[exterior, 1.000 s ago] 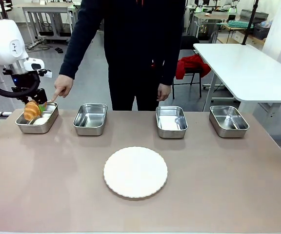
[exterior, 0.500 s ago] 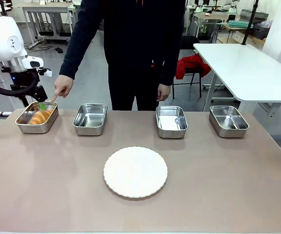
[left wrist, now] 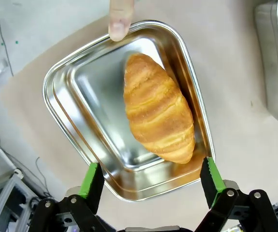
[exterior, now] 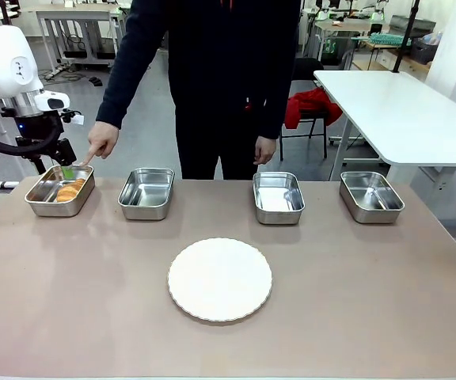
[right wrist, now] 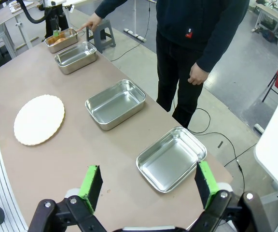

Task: Place the bread in the container.
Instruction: Place the Butter Roll into the Airtight Container indicated by the human.

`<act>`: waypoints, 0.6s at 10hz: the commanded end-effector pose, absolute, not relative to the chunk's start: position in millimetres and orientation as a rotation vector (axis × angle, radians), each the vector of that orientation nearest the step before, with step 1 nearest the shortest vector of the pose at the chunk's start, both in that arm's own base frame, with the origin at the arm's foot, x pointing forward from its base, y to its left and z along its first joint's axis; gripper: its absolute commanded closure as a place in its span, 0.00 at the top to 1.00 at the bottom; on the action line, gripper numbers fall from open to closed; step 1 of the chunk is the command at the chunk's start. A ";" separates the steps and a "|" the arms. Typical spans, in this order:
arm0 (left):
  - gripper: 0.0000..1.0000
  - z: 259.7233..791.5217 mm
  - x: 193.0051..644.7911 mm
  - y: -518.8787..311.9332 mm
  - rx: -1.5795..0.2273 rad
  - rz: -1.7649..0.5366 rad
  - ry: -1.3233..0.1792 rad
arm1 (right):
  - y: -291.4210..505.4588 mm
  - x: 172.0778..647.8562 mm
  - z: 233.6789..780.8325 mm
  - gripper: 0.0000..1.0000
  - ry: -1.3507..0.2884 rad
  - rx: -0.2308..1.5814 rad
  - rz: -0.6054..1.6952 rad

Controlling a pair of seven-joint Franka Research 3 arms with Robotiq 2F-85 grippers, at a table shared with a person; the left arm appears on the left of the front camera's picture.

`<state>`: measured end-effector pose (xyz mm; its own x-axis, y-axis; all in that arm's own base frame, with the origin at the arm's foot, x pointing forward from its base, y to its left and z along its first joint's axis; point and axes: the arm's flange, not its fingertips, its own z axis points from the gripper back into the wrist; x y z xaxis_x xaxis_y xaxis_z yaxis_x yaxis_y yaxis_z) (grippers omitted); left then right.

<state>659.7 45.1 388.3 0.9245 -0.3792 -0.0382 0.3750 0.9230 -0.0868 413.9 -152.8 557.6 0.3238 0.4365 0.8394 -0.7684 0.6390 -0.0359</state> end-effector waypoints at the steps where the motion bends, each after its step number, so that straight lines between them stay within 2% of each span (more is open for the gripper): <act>1: 1.00 389.6 660.8 44.7 -0.074 -0.388 0.044 | -151.8 413.8 559.1 1.00 -0.957 0.410 0.823; 3: 1.00 388.2 659.7 45.1 -0.078 -0.387 0.055 | -151.8 413.8 559.1 1.00 -0.957 0.410 0.823; 6: 1.00 435.6 592.0 -5.3 -0.062 -0.328 0.001 | -151.8 413.8 559.1 1.00 -0.957 0.410 0.823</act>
